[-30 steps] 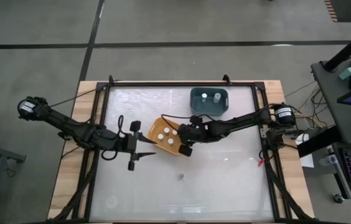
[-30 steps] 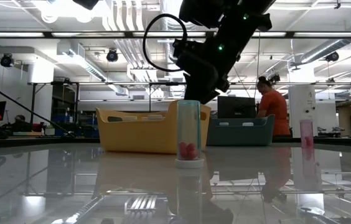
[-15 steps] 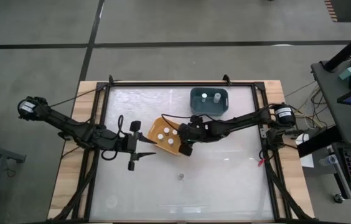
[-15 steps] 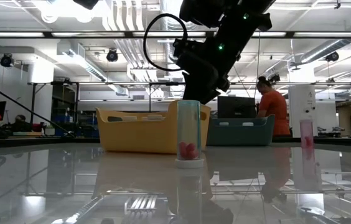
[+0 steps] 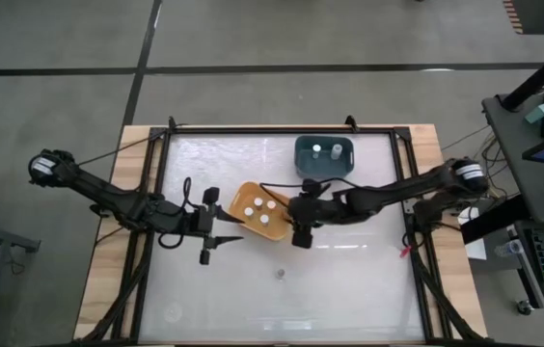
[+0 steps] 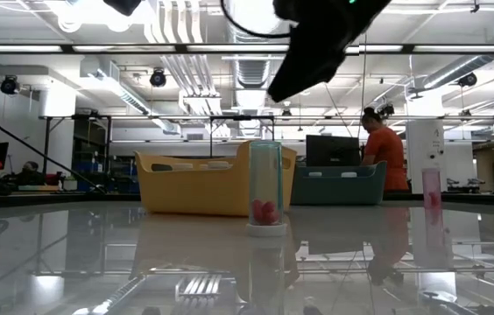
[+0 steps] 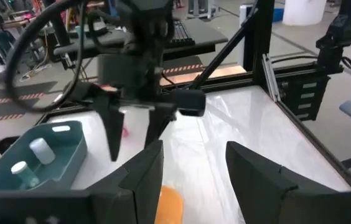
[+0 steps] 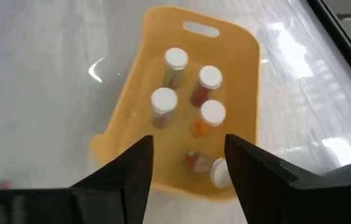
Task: Pick and place medicine bottles into bin by pill shape (circle, oval)
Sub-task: Put the blue pill bottle into the yellow bin
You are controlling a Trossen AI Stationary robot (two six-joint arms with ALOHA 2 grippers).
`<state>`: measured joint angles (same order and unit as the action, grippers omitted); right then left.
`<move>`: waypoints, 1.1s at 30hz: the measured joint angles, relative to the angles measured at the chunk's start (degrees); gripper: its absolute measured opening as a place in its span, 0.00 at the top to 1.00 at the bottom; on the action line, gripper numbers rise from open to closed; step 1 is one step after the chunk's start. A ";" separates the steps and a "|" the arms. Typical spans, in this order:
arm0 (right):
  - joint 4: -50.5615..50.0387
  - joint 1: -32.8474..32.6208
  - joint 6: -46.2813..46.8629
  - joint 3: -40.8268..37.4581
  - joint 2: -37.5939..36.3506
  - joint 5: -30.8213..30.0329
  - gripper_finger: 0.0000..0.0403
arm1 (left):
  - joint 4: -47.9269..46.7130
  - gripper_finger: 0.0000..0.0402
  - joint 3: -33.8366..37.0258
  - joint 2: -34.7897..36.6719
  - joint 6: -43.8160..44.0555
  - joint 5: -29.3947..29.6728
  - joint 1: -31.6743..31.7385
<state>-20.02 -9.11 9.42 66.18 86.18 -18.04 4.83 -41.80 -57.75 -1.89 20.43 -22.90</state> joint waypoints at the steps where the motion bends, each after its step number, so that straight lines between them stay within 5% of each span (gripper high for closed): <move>1: 0.23 -0.49 -0.03 -0.88 -1.04 0.02 0.53 | 0.62 0.60 0.00 -0.25 0.00 0.00 0.01; 8: 7.11 -2.46 -0.08 -10.31 -9.79 0.02 0.55 | 1.90 0.60 0.00 -1.91 0.00 0.00 0.00; 20: 34.57 -3.02 -1.17 -30.94 -21.32 0.61 0.56 | 4.22 0.60 -0.20 -3.74 0.00 0.00 0.04; 33: 42.95 -3.01 -6.00 -36.48 -22.25 1.68 0.56 | 15.25 0.60 0.11 -6.99 -0.14 0.00 0.04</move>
<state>22.94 -12.12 3.41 29.69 63.92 -16.37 20.08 -41.69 -64.74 -2.03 20.43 -22.85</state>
